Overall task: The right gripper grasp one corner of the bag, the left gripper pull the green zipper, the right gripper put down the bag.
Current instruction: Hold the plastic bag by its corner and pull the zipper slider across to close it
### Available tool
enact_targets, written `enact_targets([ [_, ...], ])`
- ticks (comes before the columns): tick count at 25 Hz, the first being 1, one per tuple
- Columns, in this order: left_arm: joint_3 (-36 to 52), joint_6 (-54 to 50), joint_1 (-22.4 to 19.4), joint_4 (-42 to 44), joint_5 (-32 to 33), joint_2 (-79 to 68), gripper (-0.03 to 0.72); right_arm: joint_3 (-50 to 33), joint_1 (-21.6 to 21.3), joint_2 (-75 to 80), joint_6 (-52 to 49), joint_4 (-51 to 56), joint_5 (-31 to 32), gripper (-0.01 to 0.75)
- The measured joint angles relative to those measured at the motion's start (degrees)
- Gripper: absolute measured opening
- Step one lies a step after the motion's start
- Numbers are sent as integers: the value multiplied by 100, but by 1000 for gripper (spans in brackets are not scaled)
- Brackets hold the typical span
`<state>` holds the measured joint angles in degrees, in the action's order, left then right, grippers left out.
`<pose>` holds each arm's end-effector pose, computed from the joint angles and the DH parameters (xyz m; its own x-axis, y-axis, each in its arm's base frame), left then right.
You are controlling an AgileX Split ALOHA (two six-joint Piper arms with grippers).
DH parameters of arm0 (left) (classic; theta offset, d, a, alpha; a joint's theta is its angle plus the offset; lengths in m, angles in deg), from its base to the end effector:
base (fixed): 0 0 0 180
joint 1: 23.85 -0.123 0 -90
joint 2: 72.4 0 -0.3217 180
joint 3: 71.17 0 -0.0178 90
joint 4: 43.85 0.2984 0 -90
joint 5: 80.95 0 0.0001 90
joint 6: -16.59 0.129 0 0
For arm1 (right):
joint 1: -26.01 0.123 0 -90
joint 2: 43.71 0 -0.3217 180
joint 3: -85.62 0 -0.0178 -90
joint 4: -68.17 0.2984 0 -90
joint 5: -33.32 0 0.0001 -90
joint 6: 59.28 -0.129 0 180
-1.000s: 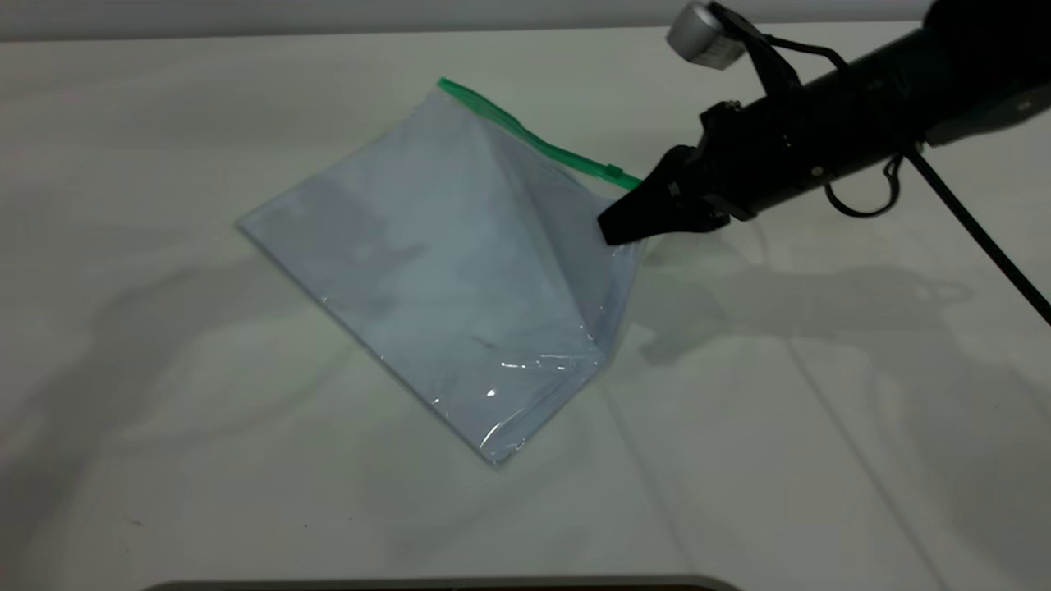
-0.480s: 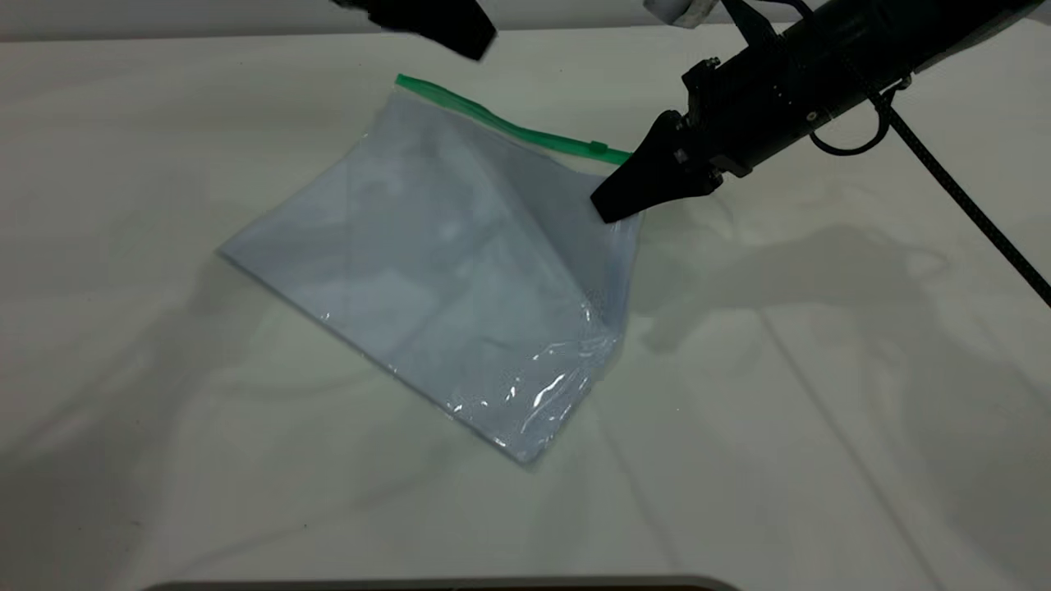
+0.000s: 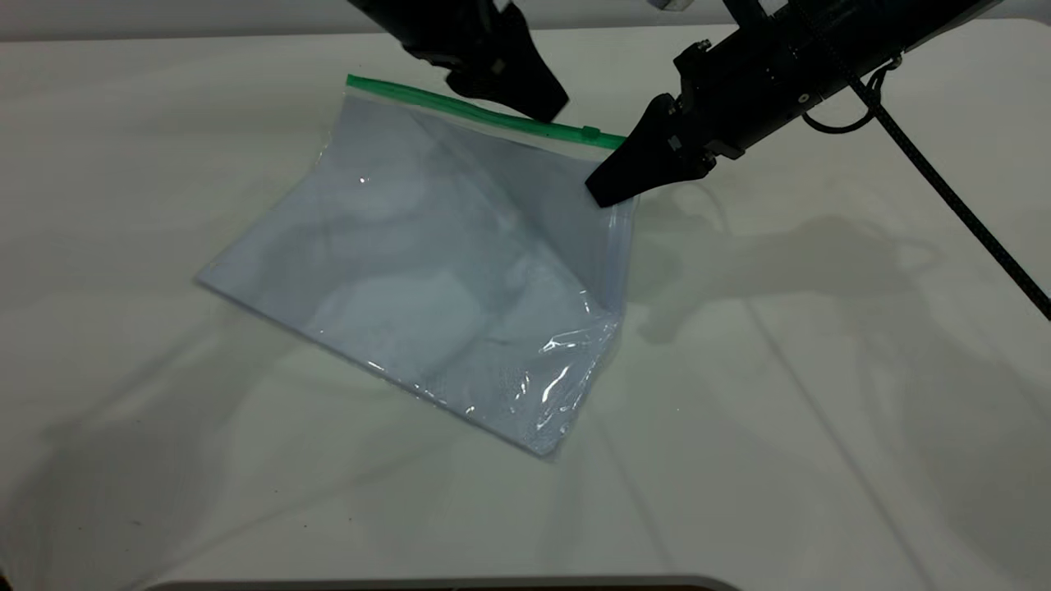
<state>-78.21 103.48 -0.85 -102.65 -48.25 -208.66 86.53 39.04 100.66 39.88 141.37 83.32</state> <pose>0.4701 -0.2644 0.0739 -0.3449 0.6659 -0.6615 0.9029 0.4281 -0.0398 0.4461 0.2004 -0.0023 -0.5595 -0.5229 -0.6431 -0.8281 0.3847 0.4077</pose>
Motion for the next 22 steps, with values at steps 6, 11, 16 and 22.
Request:
enact_targets([
  [6, -264, 263, 41, -7, 13, -282, 518, 0, 58, 0, 0, -24, -13, 35],
  [11, -494, 287, 60, -52, 172, -510, 518, 0, 62, 0, 0, -24, -6, 35],
  [16, -563, 287, 153, -69, 361, -547, 512, 0, 62, 0, 0, -24, -12, 35],
  [22, -563, 294, 156, -138, 424, -715, 489, 0, 65, 5, 0, -30, -12, 35],
])
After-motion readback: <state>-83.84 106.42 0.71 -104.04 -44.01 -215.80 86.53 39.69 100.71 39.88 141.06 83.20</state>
